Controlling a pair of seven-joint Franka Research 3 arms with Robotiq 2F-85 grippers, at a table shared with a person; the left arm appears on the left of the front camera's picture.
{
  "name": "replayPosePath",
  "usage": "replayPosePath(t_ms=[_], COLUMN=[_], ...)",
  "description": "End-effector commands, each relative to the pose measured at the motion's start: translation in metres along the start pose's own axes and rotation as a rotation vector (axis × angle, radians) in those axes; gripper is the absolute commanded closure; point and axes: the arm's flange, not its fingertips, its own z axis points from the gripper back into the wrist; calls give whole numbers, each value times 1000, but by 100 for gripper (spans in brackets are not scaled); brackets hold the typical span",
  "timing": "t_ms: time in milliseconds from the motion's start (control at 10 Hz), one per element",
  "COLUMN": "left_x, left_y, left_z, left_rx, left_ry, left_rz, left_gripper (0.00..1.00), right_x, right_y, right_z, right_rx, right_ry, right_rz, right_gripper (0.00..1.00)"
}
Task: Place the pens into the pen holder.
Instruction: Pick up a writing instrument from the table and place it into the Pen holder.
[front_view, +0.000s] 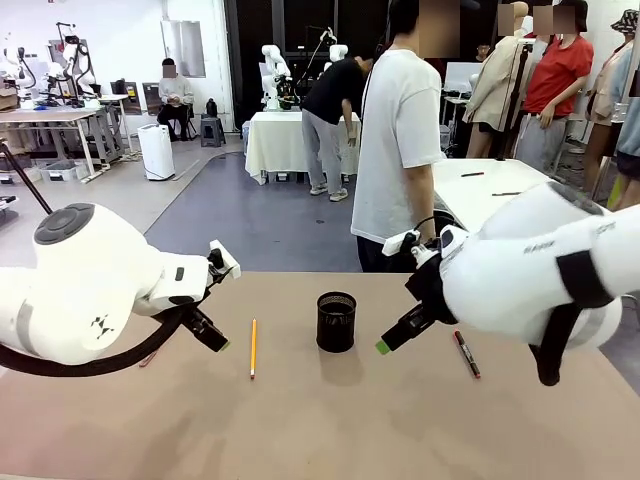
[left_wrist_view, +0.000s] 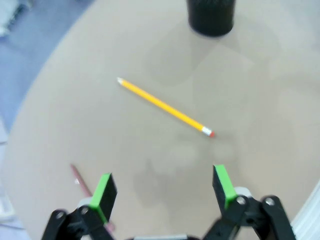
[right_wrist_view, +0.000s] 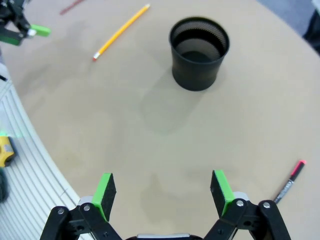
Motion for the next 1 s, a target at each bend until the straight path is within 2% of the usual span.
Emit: replayPosePath(t_ms=[0, 300, 400, 500, 900], left_x=[-49, -55, 13, 13, 13], left_y=[-3, 0, 7, 7, 7], left_z=[26, 43, 25, 25, 25], left_rx=[-37, -47, -14, -14, -14], left_ry=[-129, -150, -121, -121, -121], left_rz=[-90, -124, -98, -98, -98], left_gripper=[0, 0, 0, 0, 0], right_x=[7, 14, 13, 13, 13], right_y=[-23, -34, -36, -23, -23], right_z=[7, 29, 31, 29, 29], right_rx=[67, 83, 63, 55, 55], right_ry=[-13, -58, -72, -32, -32], right_rz=[23, 43, 55, 15, 15], right_gripper=[0, 0, 0, 0, 0])
